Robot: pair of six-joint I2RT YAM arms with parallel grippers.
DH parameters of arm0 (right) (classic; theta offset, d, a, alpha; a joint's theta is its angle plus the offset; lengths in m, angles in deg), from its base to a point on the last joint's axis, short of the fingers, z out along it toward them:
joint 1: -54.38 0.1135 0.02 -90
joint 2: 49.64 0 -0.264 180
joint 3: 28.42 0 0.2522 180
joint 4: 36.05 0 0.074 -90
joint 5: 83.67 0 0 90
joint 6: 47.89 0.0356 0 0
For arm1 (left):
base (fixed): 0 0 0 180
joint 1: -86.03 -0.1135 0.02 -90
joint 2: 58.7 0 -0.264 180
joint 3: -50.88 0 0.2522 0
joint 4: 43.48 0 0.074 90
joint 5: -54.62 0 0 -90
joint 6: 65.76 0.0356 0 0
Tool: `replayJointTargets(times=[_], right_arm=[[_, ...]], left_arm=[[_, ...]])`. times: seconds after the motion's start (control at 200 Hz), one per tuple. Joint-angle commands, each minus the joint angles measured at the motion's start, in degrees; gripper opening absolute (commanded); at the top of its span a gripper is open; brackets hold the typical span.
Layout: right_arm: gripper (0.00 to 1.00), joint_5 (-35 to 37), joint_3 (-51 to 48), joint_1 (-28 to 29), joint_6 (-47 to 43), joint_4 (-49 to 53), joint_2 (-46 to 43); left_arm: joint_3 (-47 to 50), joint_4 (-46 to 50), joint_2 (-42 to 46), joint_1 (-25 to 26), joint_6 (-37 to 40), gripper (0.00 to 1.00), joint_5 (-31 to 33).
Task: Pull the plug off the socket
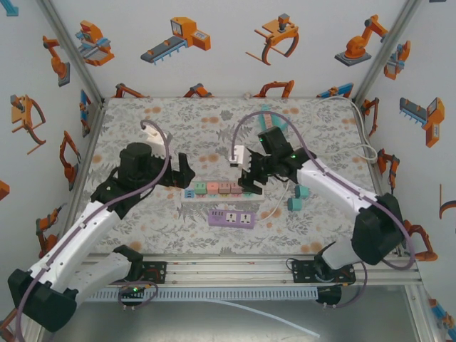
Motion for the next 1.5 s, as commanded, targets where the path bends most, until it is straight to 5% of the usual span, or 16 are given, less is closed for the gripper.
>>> replayJointTargets(times=[0.0,0.22,0.441,0.716,1.026,1.272,1.497], right_arm=[[0.68,-6.28,-4.74,-2.99,6.50,-10.58,-3.10],[0.65,-4.68,-10.10,-5.59,8.08,-14.58,-0.81],[0.58,-5.05,-10.51,-5.46,6.19,-14.37,2.98],[0.47,-5.98,-8.10,-4.71,5.01,-15.87,8.62],[0.37,-5.98,-3.70,-3.53,-2.54,-6.42,10.67],[0.34,-5.60,-1.73,-3.33,-3.95,-4.35,11.92],[0.33,-5.37,-0.29,-3.26,-4.09,-3.94,13.03]], left_arm=[[-1.06,1.38,-2.31,-5.82,-10.34,0.97,-4.94],[-0.92,4.01,-8.00,-14.02,-17.79,0.93,-13.39],[-0.51,6.04,-12.99,-15.41,-18.35,0.81,-10.78],[0.50,0.34,-23.68,-15.13,-18.13,0.73,-11.53],[-1.87,-0.42,-31.64,-12.07,-16.18,0.65,-11.78],[-1.85,0.26,-35.47,-7.92,-14.03,0.44,-8.51],[1.63,0.55,-35.94,-7.29,-13.58,0.42,-8.59]])
